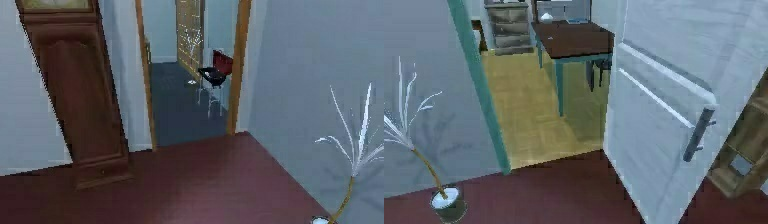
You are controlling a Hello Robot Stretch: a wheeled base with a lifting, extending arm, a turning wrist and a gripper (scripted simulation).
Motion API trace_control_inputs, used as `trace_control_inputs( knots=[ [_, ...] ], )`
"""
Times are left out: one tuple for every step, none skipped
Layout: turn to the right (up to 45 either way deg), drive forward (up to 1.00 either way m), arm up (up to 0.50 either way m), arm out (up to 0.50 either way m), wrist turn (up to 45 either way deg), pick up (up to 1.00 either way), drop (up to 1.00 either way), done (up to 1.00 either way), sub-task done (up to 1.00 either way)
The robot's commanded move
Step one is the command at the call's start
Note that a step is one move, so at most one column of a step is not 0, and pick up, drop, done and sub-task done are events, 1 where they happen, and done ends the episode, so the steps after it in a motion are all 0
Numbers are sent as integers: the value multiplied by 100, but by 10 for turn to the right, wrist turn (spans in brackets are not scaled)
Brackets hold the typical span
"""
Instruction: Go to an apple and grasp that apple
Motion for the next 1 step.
trace_control_inputs(
  knots=[
    [0, 100, 0, 0, 0, 0, 0, 0, 0]
  ],
)
